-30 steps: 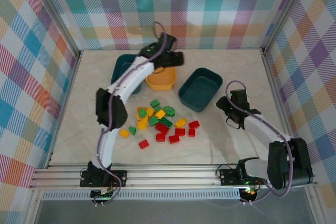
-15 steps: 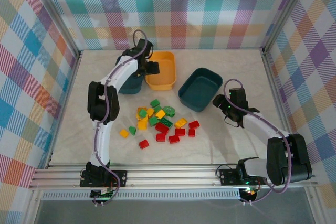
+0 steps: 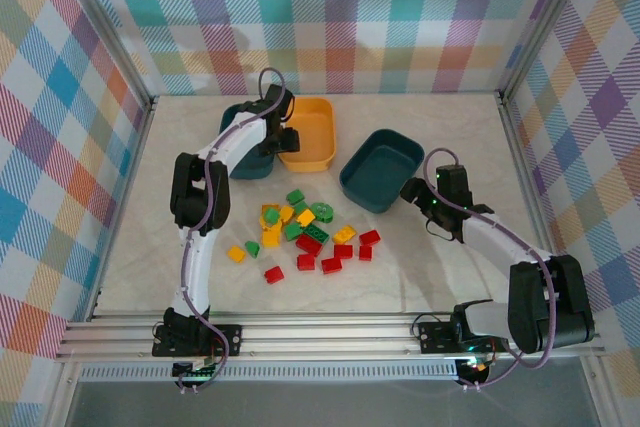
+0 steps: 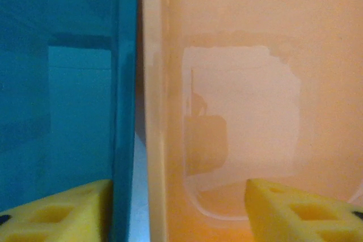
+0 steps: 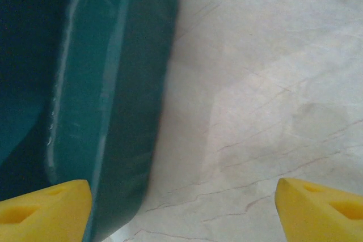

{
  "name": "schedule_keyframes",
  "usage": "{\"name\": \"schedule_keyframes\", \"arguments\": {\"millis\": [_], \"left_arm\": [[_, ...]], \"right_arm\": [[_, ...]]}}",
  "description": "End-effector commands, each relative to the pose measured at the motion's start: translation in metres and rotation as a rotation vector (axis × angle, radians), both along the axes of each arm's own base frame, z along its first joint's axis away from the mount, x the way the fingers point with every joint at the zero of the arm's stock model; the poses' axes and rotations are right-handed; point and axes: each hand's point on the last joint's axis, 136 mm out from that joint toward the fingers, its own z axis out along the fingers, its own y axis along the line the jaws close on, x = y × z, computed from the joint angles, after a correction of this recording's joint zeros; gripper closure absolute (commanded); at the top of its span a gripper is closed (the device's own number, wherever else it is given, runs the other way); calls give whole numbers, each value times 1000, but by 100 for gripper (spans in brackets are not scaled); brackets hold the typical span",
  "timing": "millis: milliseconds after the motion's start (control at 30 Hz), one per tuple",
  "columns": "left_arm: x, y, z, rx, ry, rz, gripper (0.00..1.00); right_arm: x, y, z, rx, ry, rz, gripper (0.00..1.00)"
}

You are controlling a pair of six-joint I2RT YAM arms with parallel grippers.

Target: Sort the legos into containers by color

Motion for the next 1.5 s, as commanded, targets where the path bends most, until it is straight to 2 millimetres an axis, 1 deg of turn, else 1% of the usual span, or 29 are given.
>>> {"name": "schedule_keyframes", "arguments": {"millis": [0, 33, 67, 133, 267, 333, 400, 467, 500, 567, 667, 733, 867, 1000, 1067, 1300, 1467], "left_arm": [[8, -5, 5, -35, -23, -18, 48], [8, -5, 6, -31, -26, -21, 52], [8, -4, 6, -23, -27, -24, 53], [6, 1, 5, 3, -23, -28, 59], [-4, 9, 4, 35, -22, -29, 70], [-10, 13, 5, 42, -32, -26, 73], [-17, 15, 6, 43, -36, -32, 76], [-25, 16, 5, 48, -39, -42, 77], [-27, 17, 6, 56, -41, -47, 78], [-33, 19, 3, 70, -41, -59, 78], [-39, 22, 1, 75, -34, -65, 78], [-41, 22, -1, 70, -29, -62, 78], [-45, 17, -3, 40, -12, -40, 78], [-49, 13, 3, 13, -13, -10, 78], [-51, 12, 5, 14, -16, 3, 78], [-58, 8, 6, 15, -7, 37, 79], [-58, 7, 5, 7, -1, 59, 78]], "right_arm": [[12, 18, 18, 18, -67, 83, 16], [12, 20, 18, 14, -68, 90, 15], [12, 21, 17, 11, -67, 94, 15], [13, 23, 17, 7, -66, 99, 15], [13, 28, 14, 13, -65, 116, 14], [14, 33, 10, 15, -52, 134, 14], [16, 39, 4, 5, -36, 155, 15], [19, 46, -3, -9, -20, 179, 18], [19, 49, -6, -14, -12, 189, 20], [22, 56, -12, -26, 0, 212, 28], [25, 60, -15, -61, 6, 230, 43], [29, 56, -14, -100, 6, 220, 53], [39, 39, -15, -236, 27, 199, 73], [51, 29, -21, -373, 76, 234, 88], [56, 25, -18, -402, 70, 223, 90], [86, 37, 9, -450, 12, 304, 92], [109, 45, 12, -493, 48, 391, 91]]}}
